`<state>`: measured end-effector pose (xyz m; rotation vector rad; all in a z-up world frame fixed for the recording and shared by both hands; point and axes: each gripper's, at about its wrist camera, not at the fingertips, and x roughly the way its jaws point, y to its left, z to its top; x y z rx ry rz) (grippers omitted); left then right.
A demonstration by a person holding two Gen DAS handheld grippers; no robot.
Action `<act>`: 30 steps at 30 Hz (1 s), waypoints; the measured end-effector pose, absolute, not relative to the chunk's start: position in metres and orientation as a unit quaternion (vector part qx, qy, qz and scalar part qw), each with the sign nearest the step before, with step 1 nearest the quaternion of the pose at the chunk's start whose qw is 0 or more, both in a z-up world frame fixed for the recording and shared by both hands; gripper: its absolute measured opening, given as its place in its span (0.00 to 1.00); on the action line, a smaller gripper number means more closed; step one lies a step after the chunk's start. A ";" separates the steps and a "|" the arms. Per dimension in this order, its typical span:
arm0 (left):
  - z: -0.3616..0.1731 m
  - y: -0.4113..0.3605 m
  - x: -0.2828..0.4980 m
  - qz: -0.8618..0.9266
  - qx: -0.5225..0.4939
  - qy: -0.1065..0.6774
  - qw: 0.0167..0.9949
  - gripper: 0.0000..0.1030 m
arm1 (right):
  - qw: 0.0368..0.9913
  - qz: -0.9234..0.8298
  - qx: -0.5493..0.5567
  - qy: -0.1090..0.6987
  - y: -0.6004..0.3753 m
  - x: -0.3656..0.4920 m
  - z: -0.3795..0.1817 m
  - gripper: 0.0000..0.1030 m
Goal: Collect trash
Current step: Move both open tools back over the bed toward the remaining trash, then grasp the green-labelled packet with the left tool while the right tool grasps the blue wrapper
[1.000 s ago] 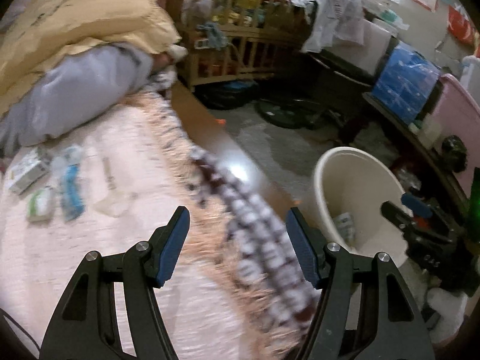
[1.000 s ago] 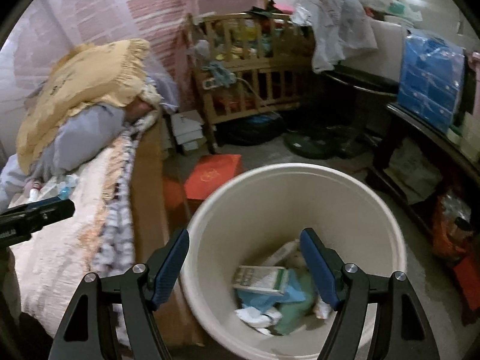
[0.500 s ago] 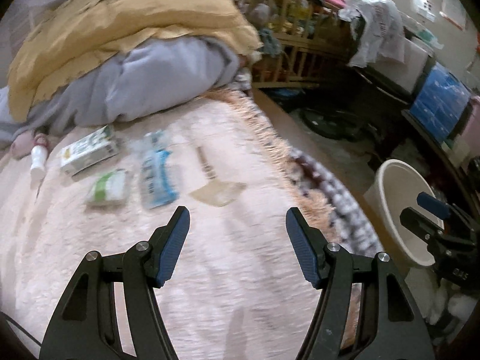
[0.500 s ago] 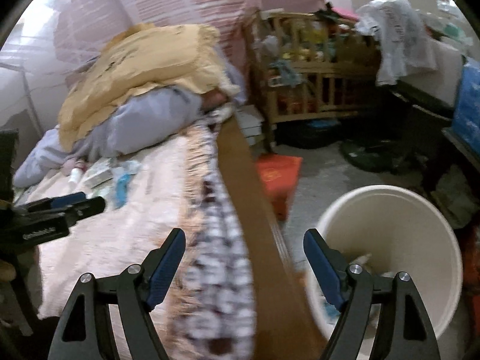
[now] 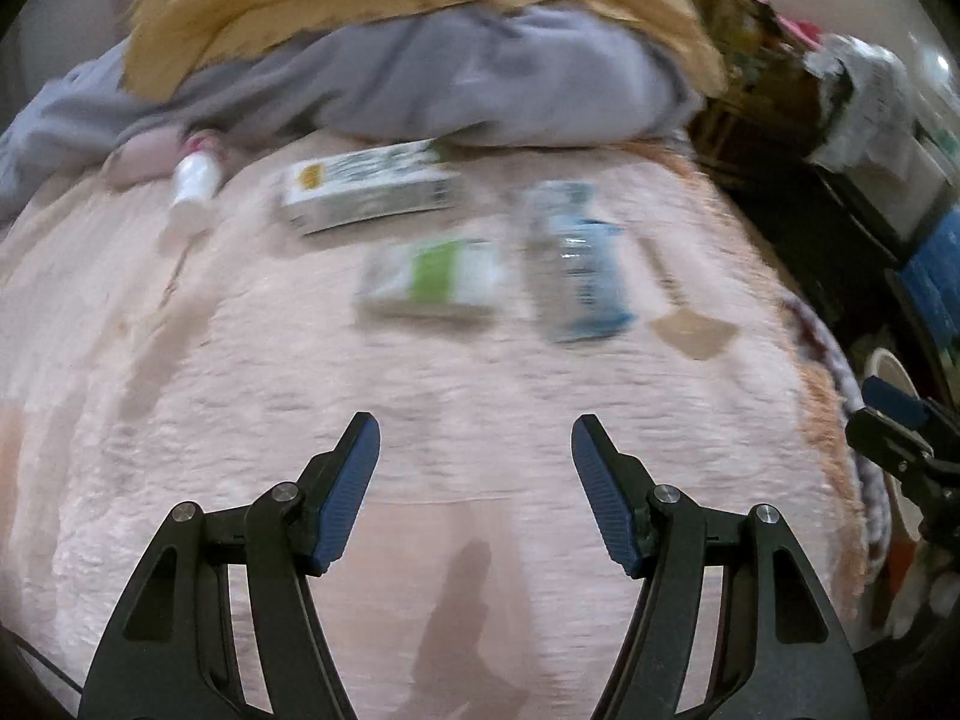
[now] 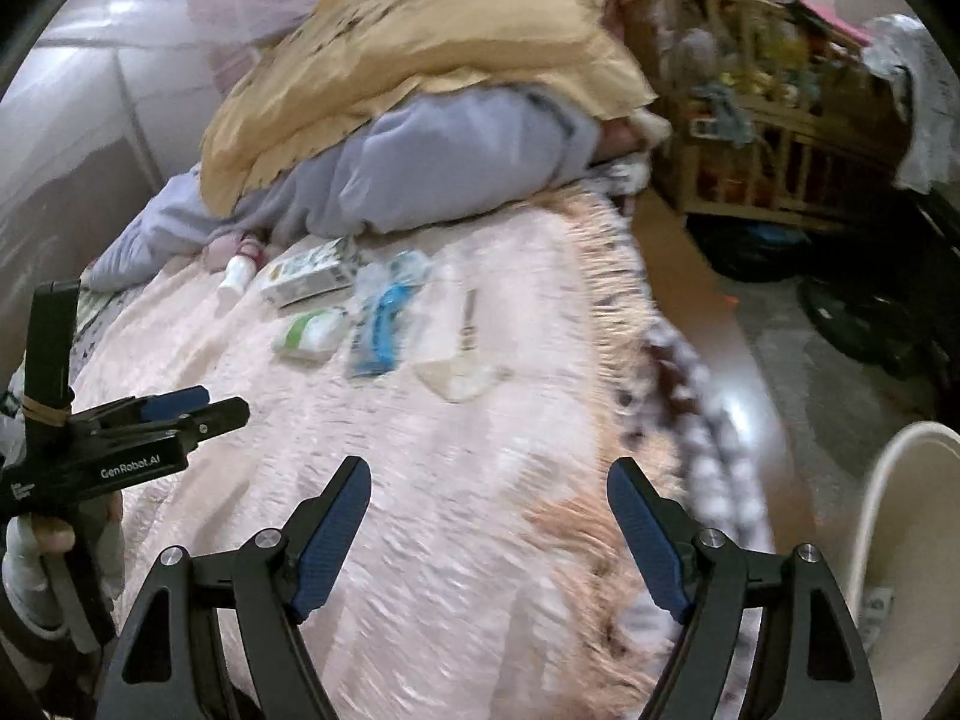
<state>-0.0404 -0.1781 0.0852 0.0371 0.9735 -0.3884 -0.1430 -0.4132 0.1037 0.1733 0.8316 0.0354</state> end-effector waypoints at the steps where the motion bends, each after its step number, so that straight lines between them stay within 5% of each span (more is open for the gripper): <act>1: 0.083 -0.170 -0.037 -0.179 0.013 0.467 0.866 0.64 | 0.909 0.022 0.084 0.407 -0.408 -0.136 0.101 0.77; 18: 0.071 -0.139 0.024 -0.177 -0.048 0.474 0.861 0.64 | 0.884 0.075 0.130 0.442 -0.357 -0.002 0.067 0.76; 20: 0.068 -0.147 0.036 -0.186 -0.057 0.475 0.858 0.64 | 0.882 0.075 0.139 0.444 -0.356 0.012 0.060 0.70; 25: 0.053 -0.166 0.061 -0.201 -0.064 0.489 0.846 0.65 | 0.876 0.085 0.152 0.450 -0.358 0.035 0.044 0.32; 30: 0.042 -0.192 0.074 -0.207 -0.038 0.488 0.847 0.65 | 0.882 0.104 0.154 0.434 -0.370 0.022 0.054 0.24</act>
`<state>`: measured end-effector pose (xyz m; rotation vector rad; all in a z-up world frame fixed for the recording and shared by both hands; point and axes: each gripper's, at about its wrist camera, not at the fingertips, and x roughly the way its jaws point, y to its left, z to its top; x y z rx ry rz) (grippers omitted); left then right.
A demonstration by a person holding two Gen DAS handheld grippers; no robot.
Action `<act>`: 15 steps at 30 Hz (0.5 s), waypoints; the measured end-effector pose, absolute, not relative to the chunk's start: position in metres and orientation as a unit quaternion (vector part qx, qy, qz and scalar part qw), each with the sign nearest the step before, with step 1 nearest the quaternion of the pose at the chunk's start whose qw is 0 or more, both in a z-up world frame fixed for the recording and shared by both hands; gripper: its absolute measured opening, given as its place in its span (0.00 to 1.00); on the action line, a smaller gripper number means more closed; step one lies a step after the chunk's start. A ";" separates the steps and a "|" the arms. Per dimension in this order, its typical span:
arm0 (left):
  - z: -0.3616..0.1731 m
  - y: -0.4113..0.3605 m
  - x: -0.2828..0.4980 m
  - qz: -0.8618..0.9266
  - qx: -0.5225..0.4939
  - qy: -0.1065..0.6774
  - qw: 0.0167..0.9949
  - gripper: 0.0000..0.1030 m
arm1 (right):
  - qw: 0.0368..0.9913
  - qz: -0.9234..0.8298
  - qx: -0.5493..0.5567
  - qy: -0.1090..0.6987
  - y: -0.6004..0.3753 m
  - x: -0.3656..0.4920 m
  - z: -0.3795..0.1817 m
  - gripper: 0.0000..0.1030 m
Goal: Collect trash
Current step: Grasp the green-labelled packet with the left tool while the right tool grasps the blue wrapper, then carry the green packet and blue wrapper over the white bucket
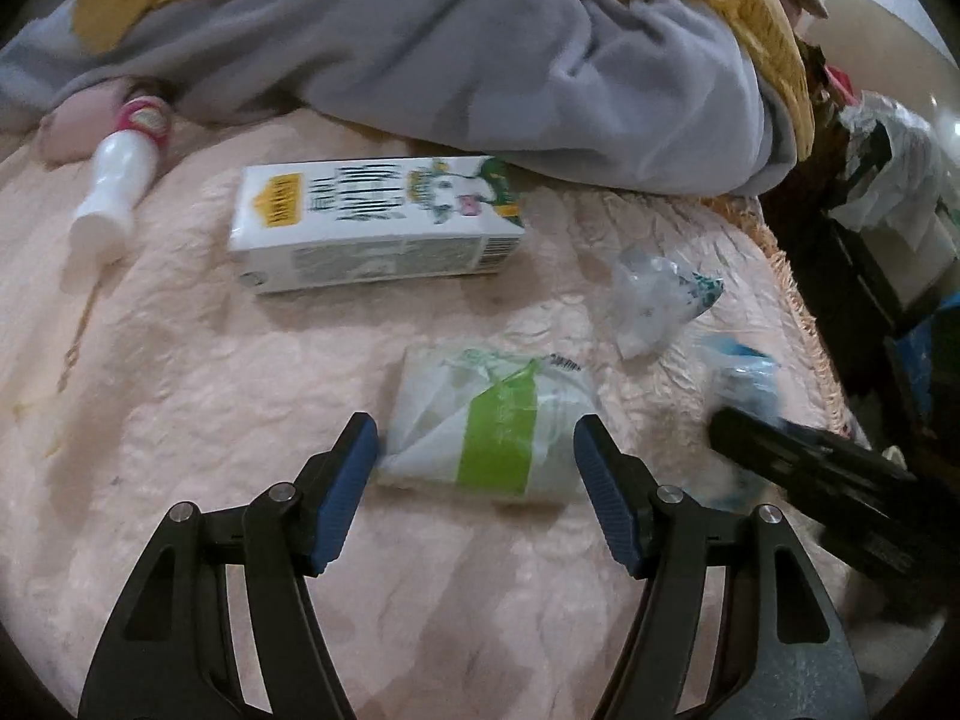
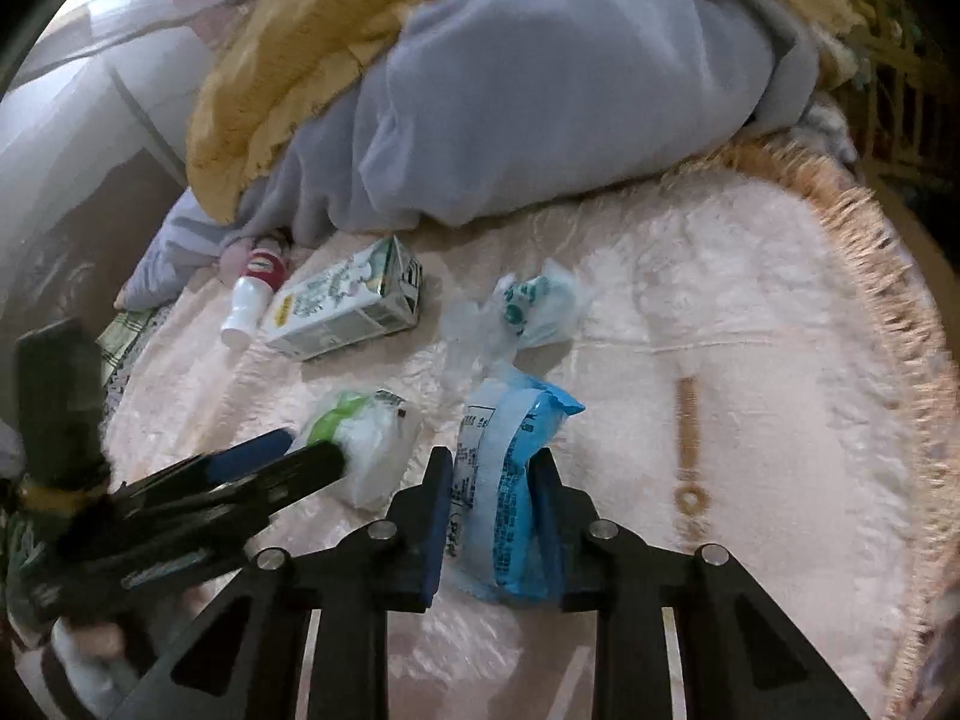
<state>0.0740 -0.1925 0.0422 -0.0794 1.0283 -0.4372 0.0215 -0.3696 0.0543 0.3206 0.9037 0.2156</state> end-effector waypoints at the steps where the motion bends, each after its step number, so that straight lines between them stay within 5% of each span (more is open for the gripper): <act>1: 0.040 -0.197 0.076 -0.207 -0.033 0.488 0.847 0.65 | 0.883 0.105 0.154 0.431 -0.373 0.016 0.057 0.24; 5: 0.038 -0.205 0.075 -0.206 -0.033 0.487 0.848 0.59 | 0.887 0.113 0.155 0.419 -0.384 -0.011 0.070 0.24; 8: 0.040 -0.202 0.068 -0.216 -0.040 0.494 0.841 0.21 | 0.892 0.112 0.150 0.412 -0.388 -0.028 0.077 0.24; 15: 0.069 -0.198 0.022 -0.253 -0.026 0.474 0.843 0.13 | 0.899 0.100 0.141 0.403 -0.396 -0.074 0.092 0.24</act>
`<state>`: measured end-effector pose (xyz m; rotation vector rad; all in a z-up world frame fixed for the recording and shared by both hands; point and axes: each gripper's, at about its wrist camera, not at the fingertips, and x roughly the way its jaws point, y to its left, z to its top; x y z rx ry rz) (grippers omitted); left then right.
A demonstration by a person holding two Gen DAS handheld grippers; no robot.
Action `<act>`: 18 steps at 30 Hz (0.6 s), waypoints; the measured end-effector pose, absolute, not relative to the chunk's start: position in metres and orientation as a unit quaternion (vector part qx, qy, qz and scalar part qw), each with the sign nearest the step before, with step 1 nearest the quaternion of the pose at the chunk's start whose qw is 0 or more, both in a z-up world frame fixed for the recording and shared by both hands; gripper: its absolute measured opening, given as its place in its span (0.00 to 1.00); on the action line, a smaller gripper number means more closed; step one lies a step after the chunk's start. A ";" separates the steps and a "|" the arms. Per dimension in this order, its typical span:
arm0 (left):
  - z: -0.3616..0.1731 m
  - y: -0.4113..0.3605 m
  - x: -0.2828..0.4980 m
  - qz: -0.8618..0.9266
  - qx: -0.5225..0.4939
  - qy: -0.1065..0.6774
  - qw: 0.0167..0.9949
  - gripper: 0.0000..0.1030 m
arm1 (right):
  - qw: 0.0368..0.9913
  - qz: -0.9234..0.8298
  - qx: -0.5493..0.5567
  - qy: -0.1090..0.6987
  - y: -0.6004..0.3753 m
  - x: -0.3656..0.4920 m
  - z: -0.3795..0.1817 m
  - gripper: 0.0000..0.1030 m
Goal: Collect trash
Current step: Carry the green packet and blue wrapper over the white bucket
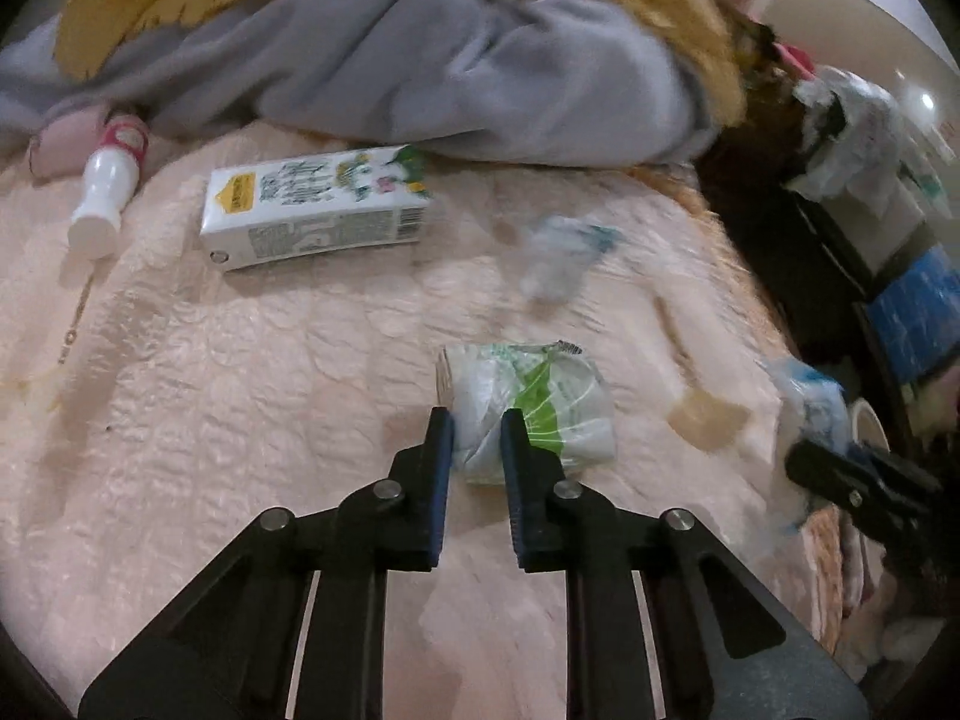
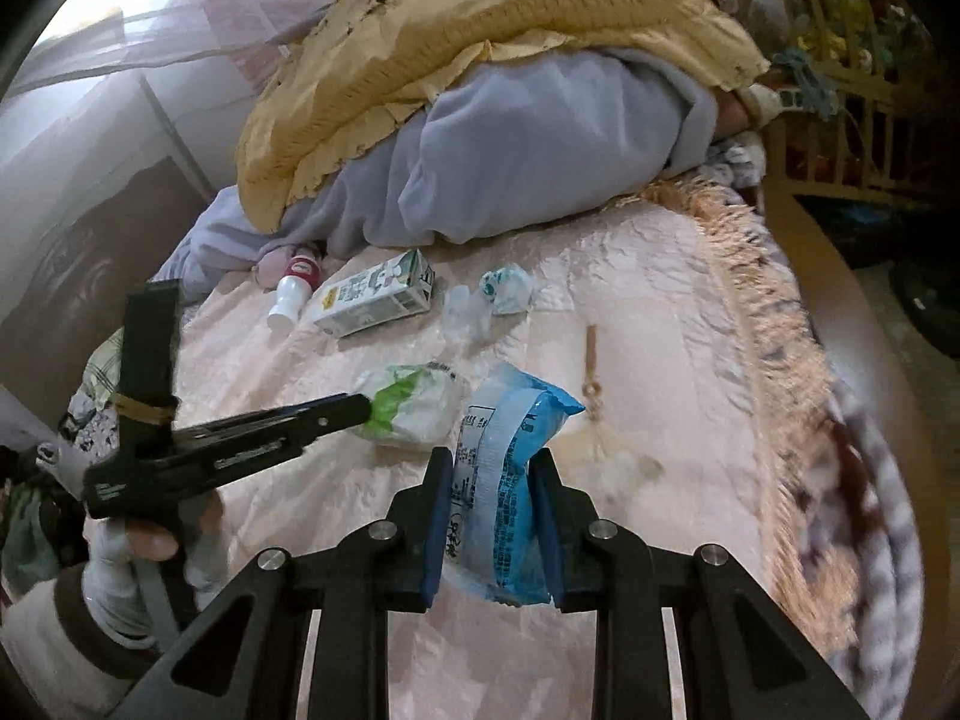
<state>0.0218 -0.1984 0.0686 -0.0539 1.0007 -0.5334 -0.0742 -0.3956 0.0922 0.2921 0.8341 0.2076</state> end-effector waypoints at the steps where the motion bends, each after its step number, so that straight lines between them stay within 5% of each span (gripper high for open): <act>1: 0.073 -0.199 0.015 -0.257 -0.023 0.470 0.844 0.13 | 0.899 0.099 0.144 0.402 -0.396 -0.079 0.094 0.24; 18: 0.135 -0.273 -0.079 -0.337 0.028 0.422 0.841 0.13 | 0.920 0.040 0.141 0.364 -0.448 -0.183 0.138 0.24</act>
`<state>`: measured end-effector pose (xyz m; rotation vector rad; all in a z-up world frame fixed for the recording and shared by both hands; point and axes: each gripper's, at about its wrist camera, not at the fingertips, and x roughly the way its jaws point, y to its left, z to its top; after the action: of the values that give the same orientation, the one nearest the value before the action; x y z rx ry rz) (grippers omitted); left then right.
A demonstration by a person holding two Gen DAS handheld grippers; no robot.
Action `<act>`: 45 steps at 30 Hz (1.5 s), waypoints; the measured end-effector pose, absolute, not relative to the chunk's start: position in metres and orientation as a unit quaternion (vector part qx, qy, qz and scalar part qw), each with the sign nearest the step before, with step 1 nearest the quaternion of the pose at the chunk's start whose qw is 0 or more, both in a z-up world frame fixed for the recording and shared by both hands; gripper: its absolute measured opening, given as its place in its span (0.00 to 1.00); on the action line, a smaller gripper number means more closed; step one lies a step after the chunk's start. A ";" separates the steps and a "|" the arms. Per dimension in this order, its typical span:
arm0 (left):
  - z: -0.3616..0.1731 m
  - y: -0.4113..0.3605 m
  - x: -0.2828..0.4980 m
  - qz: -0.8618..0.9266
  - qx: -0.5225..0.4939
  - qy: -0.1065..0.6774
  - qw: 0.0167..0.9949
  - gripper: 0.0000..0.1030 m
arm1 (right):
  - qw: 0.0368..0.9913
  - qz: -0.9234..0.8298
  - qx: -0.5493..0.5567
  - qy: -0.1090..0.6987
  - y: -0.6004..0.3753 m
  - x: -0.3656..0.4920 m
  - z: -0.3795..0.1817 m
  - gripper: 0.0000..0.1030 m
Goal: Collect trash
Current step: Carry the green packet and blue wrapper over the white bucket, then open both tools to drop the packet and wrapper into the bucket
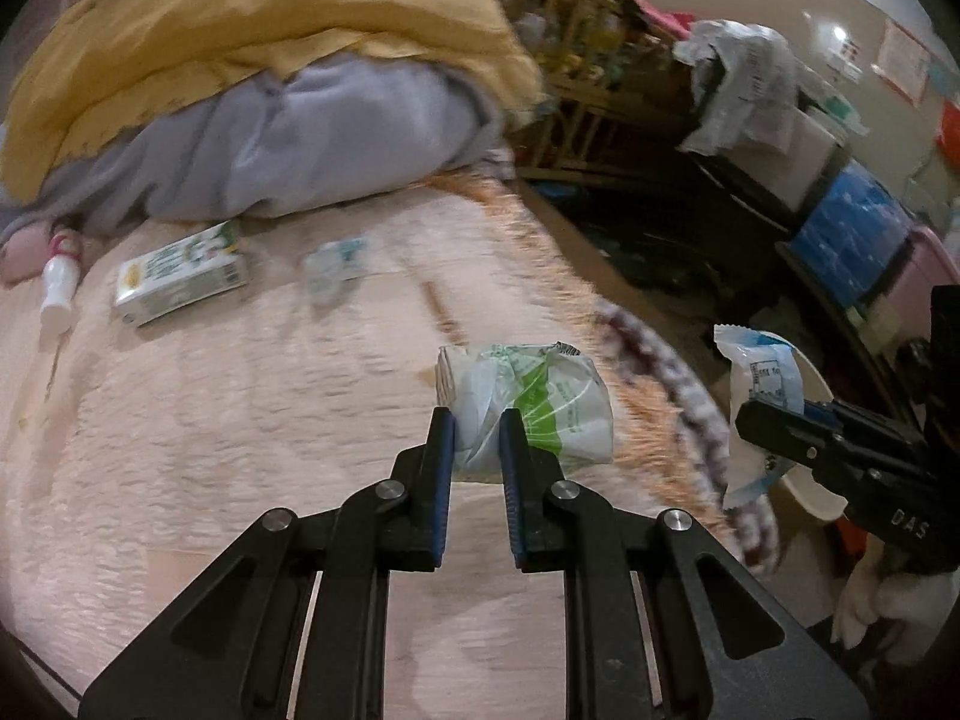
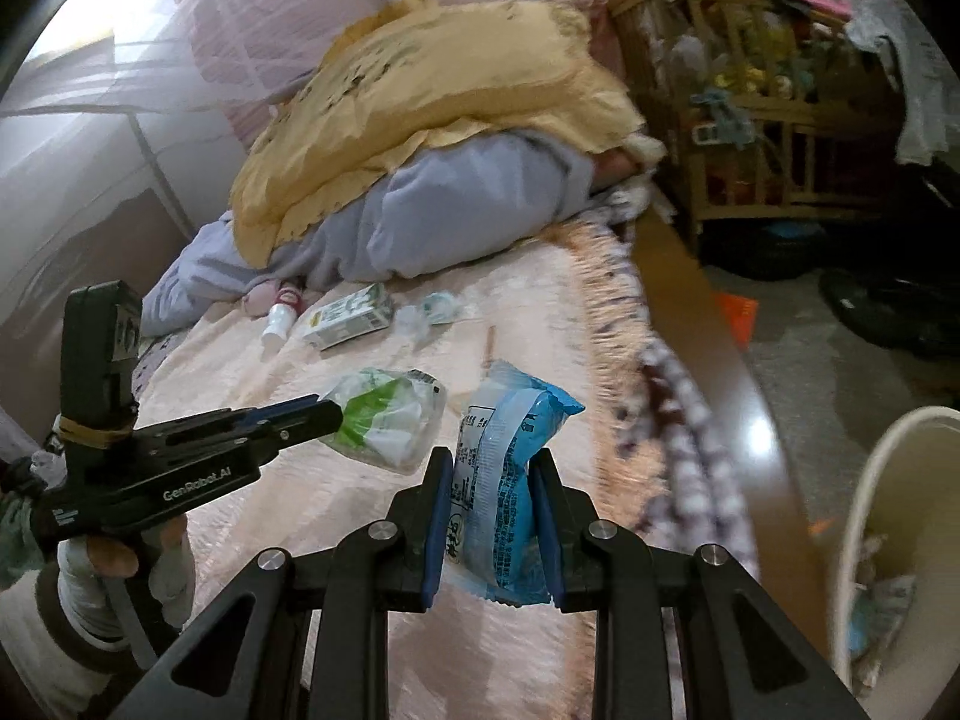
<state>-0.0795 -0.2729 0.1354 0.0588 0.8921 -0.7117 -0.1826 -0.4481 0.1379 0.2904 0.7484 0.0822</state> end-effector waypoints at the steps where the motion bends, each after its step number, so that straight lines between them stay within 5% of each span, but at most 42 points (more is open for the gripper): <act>1: 0.138 -0.280 -0.083 -0.342 0.031 0.420 0.840 0.13 | 0.920 0.036 0.142 0.362 -0.453 -0.188 0.139 0.24; 39: 0.124 -0.541 -0.192 -0.477 0.117 0.430 0.758 0.13 | 0.889 -0.196 0.217 0.353 -0.661 -0.331 0.109 0.24; 45: 0.118 -0.543 -0.192 -0.482 0.115 0.436 0.752 0.18 | 0.881 -0.211 0.231 0.356 -0.665 -0.332 0.105 0.40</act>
<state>-0.1919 -0.5429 0.1176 0.2501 0.9515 -1.0518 -0.3319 -0.6655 0.1053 0.4804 0.7410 -0.4396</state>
